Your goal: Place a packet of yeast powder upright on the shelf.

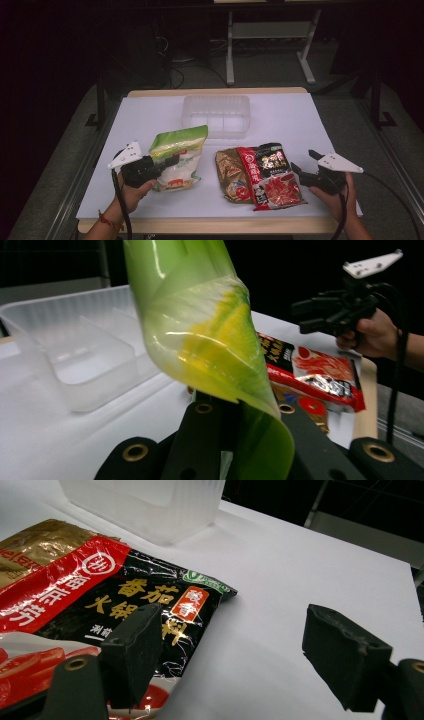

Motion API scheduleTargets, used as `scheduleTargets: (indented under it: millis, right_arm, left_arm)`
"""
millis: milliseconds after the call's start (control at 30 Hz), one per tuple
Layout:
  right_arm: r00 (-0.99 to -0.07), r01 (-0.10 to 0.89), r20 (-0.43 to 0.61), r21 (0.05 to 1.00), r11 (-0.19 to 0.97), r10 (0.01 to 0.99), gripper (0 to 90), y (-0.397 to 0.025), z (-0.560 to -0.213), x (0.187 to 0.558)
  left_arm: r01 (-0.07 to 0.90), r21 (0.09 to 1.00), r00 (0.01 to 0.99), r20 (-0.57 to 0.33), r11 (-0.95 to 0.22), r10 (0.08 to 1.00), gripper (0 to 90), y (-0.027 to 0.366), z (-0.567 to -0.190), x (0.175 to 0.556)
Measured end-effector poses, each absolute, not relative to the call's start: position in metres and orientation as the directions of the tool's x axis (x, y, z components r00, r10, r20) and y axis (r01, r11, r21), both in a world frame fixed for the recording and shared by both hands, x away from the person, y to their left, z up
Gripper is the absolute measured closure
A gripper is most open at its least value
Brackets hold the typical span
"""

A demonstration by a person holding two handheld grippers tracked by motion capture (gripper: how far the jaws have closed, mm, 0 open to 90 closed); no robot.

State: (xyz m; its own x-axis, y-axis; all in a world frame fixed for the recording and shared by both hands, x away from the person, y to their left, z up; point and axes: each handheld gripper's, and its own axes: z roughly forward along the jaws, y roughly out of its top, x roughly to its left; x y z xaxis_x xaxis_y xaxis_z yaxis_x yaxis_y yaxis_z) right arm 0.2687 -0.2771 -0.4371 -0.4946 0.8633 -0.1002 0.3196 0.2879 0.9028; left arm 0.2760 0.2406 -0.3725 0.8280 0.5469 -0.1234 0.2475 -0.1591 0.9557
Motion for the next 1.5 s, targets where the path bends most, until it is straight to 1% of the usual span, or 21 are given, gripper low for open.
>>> scheduleTargets:
  millis: [367,433,567,633,833,967,1033,1100,1267,1467,1500]
  right_arm:
    - [-0.493,0.322,-0.096,0.903,0.284,0.865,23.4,-0.278,-0.438,0.269]
    - [-0.494,0.318,-0.099,0.904,0.286,0.864,23.4,-0.278,-0.438,0.267]
    - [-0.488,0.32,-0.094,0.906,0.278,0.868,23.4,-0.28,-0.438,0.266]
    - [-0.486,0.318,-0.09,0.908,0.272,0.869,23.4,-0.281,-0.437,0.266]
    - [-0.492,0.319,-0.092,0.906,0.277,0.866,23.4,-0.278,-0.437,0.267]
    - [-0.492,0.319,-0.091,0.906,0.277,0.866,23.4,-0.279,-0.438,0.267]
    - [-0.49,0.323,-0.087,0.906,0.273,0.867,23.4,-0.28,-0.438,0.266]
    - [-0.489,0.323,-0.086,0.906,0.272,0.868,23.4,-0.281,-0.438,0.266]
    - [-0.489,0.324,-0.088,0.905,0.274,0.868,23.4,-0.281,-0.438,0.266]
    - [-0.488,0.331,-0.082,0.904,0.272,0.869,23.4,-0.281,-0.439,0.266]
    - [-0.488,0.333,-0.084,0.902,0.274,0.869,23.4,-0.282,-0.44,0.266]
  left_arm:
    - [0.218,0.968,0.775,-0.092,-0.128,0.626,87.3,0.246,-0.364,0.286]
    - [0.217,0.97,0.766,-0.1,-0.109,0.635,87.3,0.247,-0.362,0.288]
    - [0.193,0.976,0.731,-0.075,-0.101,0.679,87.3,0.244,-0.354,0.293]
    - [0.2,0.977,0.708,-0.094,-0.071,0.7,87.2,0.243,-0.351,0.298]
    - [0.182,0.983,0.662,-0.102,-0.028,0.742,87.3,0.232,-0.339,0.317]
    - [0.179,0.984,0.653,-0.118,-0.001,0.748,87.3,0.226,-0.33,0.331]
    - [0.166,0.986,0.636,-0.094,-0.017,0.766,87.3,0.22,-0.325,0.338]
    - [0.174,0.985,0.633,-0.112,0.0,0.766,87.3,0.218,-0.324,0.344]
    - [0.183,0.983,0.595,-0.121,0.013,0.795,87.3,0.209,-0.323,0.362]
    - [0.19,0.982,0.554,-0.109,0.002,0.825,87.3,0.197,-0.322,0.384]
    - [0.202,0.979,0.541,-0.126,0.016,0.831,87.3,0.193,-0.323,0.39]
